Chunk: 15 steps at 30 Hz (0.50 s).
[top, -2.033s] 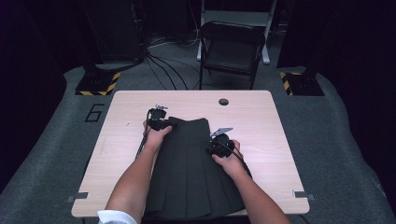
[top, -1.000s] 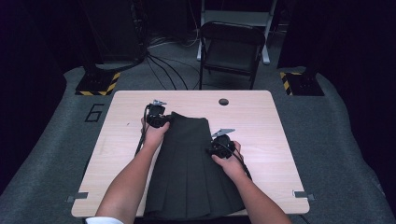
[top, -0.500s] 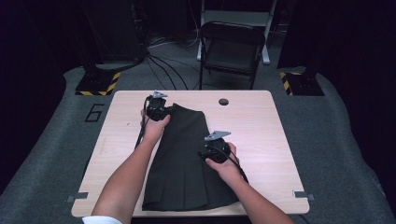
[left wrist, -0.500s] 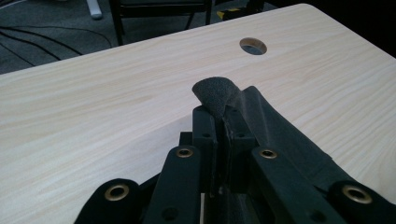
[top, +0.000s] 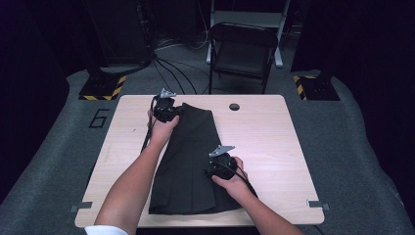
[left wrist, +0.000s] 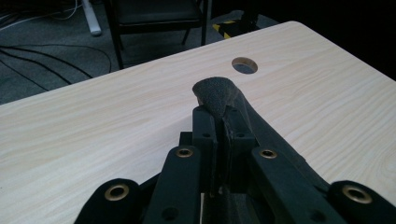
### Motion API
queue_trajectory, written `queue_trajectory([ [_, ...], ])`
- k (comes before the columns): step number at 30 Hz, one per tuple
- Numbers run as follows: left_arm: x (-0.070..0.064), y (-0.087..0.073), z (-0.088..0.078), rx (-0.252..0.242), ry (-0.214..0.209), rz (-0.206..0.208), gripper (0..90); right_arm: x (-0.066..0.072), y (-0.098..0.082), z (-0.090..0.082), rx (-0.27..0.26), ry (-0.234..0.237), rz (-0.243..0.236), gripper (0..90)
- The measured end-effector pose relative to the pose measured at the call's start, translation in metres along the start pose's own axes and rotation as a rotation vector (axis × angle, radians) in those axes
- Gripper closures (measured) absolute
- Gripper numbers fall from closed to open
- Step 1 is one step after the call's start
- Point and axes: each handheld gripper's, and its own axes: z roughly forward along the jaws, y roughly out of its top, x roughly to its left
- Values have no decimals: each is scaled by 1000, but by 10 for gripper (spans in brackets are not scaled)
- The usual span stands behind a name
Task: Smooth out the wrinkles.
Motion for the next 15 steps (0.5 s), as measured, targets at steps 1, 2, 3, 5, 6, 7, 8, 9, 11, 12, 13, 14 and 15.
queue_trajectory([
  [1,0,0,0,0,0,0,853,0,0,0,0,0,0,451],
  [2,-2,2,-2,-7,-7,8,852,-1,-1,2,-3,-8,9,445],
  [3,-2,2,-2,-7,-7,8,853,-1,-2,3,-5,-12,28,442],
  [5,-8,4,-6,-14,-23,23,852,-3,-2,3,10,-11,16,439],
  [6,-10,4,-7,-18,-28,32,853,-4,-3,4,9,-10,21,438],
  [7,-11,4,-10,-18,-34,42,852,-4,-4,5,-1,-16,27,437],
  [8,-13,4,-11,-26,-41,44,853,-4,-5,5,12,-7,28,437],
  [9,-14,4,-13,-28,-46,49,853,-5,-5,5,7,-8,32,436],
  [11,-16,4,-18,-35,-56,55,852,-6,-7,6,8,-3,45,438],
  [12,-17,3,-20,-36,-63,57,853,-6,-8,7,-1,1,55,438],
  [13,-18,3,-22,-37,-68,63,852,-7,-9,7,1,7,64,438],
  [14,-19,3,-24,-34,-73,65,852,-8,-9,7,2,15,72,438],
  [15,-19,3,-26,-36,-78,67,853,-7,-9,7,-3,16,77,438],
])
